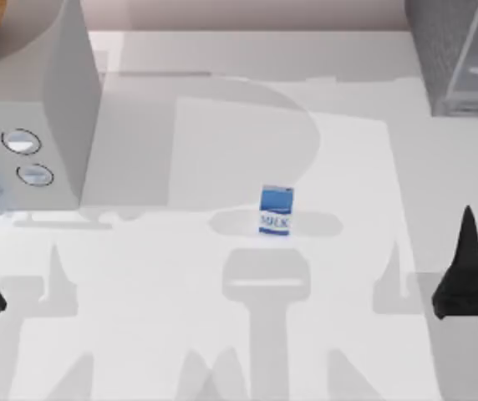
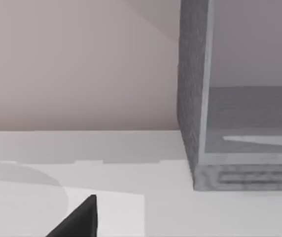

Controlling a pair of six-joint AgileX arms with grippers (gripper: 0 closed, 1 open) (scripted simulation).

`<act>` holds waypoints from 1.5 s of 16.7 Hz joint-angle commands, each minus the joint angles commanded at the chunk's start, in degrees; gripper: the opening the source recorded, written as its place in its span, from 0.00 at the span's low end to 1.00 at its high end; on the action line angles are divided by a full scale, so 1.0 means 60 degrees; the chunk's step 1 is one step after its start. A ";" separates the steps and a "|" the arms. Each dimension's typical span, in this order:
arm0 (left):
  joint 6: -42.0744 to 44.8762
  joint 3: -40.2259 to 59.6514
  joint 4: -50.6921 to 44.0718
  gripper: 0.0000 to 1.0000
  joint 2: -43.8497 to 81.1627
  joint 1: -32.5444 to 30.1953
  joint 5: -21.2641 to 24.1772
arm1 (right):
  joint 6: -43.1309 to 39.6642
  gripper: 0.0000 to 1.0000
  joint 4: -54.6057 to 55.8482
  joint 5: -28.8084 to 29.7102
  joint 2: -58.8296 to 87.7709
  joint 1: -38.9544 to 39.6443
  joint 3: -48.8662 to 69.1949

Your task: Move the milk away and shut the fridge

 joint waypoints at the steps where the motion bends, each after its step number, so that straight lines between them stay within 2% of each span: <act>1: 0.0000 0.0000 0.0000 1.00 0.0000 0.0000 0.0000 | 0.0002 1.00 0.0189 0.0107 0.0307 0.0036 0.0208; 6: 0.0000 0.0000 0.0000 1.00 0.0000 0.0000 0.0000 | -0.0013 1.00 0.1706 0.0841 0.3347 0.0401 0.1938; 17: 0.0000 0.0000 0.0000 1.00 0.0000 0.0000 0.0000 | 0.0052 1.00 0.5898 0.2416 1.3505 0.1090 0.7165; 21: 0.0000 0.0000 0.0000 1.00 0.0000 0.0000 0.0000 | 0.0089 1.00 0.6769 0.2678 1.5398 0.1108 0.8355; 25: 0.0000 0.0000 0.0000 1.00 0.0000 0.0000 0.0000 | 0.0095 1.00 0.6947 0.2728 1.5759 0.1104 0.8606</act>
